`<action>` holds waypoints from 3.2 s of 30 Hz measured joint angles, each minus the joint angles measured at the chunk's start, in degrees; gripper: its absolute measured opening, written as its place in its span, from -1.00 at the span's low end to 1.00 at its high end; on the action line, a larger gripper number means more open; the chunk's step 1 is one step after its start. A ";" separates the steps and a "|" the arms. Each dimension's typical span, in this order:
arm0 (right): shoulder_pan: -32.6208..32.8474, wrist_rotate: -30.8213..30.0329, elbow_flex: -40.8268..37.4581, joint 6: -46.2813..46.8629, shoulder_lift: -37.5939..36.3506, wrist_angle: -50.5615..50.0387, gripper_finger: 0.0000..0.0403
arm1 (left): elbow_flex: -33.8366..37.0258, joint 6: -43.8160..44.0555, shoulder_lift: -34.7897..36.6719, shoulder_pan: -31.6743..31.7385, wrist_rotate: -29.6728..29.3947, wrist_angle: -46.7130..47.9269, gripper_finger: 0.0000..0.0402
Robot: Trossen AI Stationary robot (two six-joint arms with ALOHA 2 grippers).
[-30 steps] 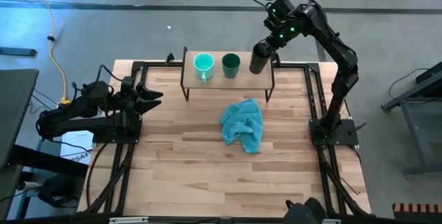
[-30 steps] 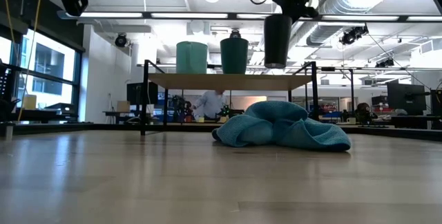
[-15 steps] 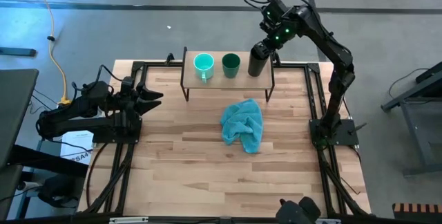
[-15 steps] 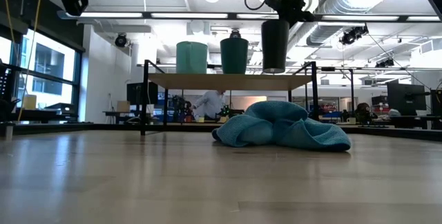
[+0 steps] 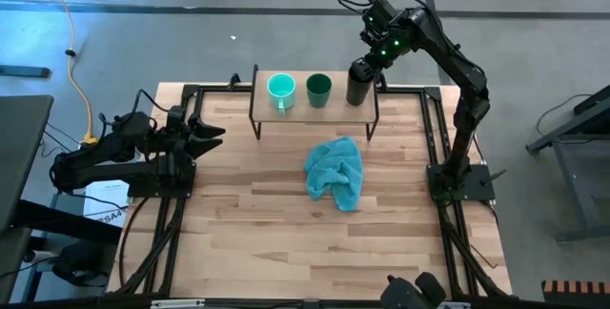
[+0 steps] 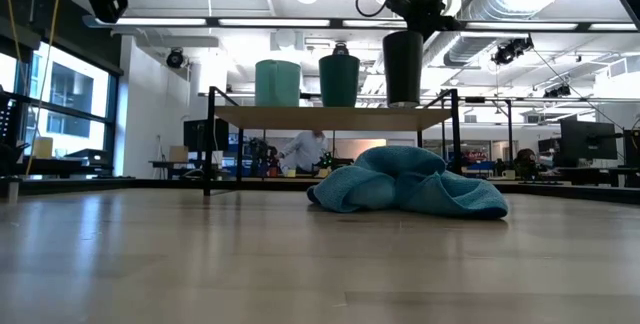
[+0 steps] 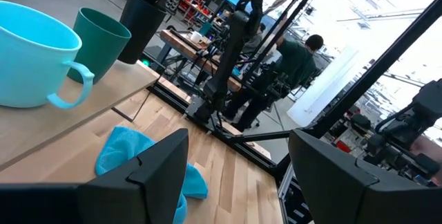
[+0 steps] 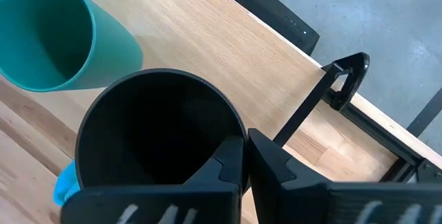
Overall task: Stack small to large cups/mugs on shelf
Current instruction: Put the black cup on the shelf
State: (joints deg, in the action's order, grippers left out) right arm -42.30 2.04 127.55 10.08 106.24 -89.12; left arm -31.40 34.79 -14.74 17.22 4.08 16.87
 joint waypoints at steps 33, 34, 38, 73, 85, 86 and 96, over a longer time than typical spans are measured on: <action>1.20 -2.52 0.00 3.27 1.64 0.10 -1.00 | -0.01 0.00 -0.01 0.00 -0.02 -0.06 0.19; 1.20 -2.54 0.00 3.39 1.84 -0.18 -1.00 | 0.00 0.02 -0.02 -0.01 -0.02 -0.06 0.19; 1.51 -2.58 -0.02 3.61 2.38 -0.08 -1.00 | -0.01 0.02 -0.01 -0.01 0.47 -0.06 0.19; 1.88 -0.36 -0.02 2.92 2.32 0.26 -1.00 | -0.02 0.02 0.00 0.01 0.85 -0.08 0.19; 1.86 -0.59 -0.02 2.28 2.29 0.44 -1.00 | -0.01 0.02 -0.01 0.01 0.85 -0.08 0.19; 1.86 -0.92 -0.02 2.28 2.29 0.44 -1.00 | -0.02 0.03 -0.01 0.01 0.85 -0.08 0.19; 1.86 -1.18 -0.02 1.47 2.29 0.44 -1.00 | -0.02 0.04 -0.01 0.01 0.86 -0.08 0.19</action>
State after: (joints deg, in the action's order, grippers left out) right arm -40.45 0.86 127.52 11.55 108.53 -88.68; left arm -31.42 34.83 -14.75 17.23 4.94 16.80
